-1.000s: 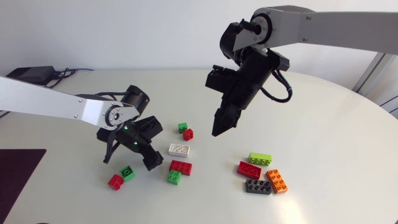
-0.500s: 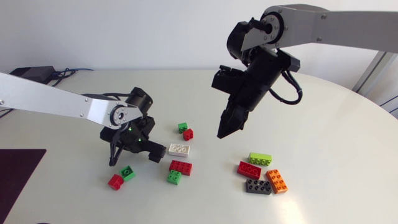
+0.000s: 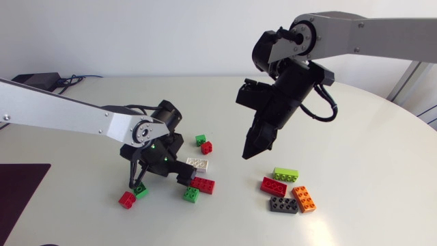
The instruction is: Sort duplo bricks by size, large to the right and small to the left
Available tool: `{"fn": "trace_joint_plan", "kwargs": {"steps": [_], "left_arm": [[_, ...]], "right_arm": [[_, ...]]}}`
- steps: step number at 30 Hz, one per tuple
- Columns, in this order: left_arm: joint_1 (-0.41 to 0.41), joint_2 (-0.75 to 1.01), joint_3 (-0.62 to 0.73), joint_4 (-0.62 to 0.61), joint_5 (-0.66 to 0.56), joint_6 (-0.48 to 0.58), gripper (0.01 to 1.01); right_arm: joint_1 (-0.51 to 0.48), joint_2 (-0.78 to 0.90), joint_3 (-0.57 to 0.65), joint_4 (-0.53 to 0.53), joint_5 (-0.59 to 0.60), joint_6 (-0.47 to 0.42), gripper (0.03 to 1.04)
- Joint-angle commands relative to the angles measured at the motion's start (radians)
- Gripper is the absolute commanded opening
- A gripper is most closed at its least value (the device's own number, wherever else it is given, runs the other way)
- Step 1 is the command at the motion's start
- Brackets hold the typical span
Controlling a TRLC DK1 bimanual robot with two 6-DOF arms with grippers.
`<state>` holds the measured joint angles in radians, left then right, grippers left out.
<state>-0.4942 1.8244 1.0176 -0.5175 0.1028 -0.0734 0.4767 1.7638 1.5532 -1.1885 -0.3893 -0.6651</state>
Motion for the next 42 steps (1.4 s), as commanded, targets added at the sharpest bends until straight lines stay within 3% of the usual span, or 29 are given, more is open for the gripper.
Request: {"fn": "trace_joint_plan", "kwargs": {"steps": [1,13,19,24,29,36,42], "left_arm": [[-0.030,0.032,0.045,-0.024,0.040,-0.031,0.982],[-0.198,0.122,0.236,-0.075,0.132,-0.022,0.982],[-0.063,0.012,0.214,-0.098,0.132,0.012,0.982],[0.065,-0.076,0.217,-0.144,0.132,0.067,0.982],[0.140,-0.123,0.193,-0.170,0.130,0.112,0.982],[0.221,-0.188,0.148,-0.176,0.132,0.156,0.982],[0.263,-0.214,0.136,-0.197,0.132,0.184,0.982]], "right_arm": [[-0.006,-0.024,-0.031,0.003,0.000,0.021,0.55],[-0.041,-0.061,-0.094,0.017,0.000,0.021,0.55],[-0.039,-0.061,-0.108,0.029,0.003,0.015,0.55],[0.050,-0.058,-0.168,0.075,0.023,0.022,0.58],[0.138,-0.032,-0.251,0.135,0.069,0.022,0.63],[0.184,0.082,-0.212,0.181,0.102,-0.014,0.63],[0.218,0.201,-0.099,0.190,0.132,-0.039,0.64]]}}
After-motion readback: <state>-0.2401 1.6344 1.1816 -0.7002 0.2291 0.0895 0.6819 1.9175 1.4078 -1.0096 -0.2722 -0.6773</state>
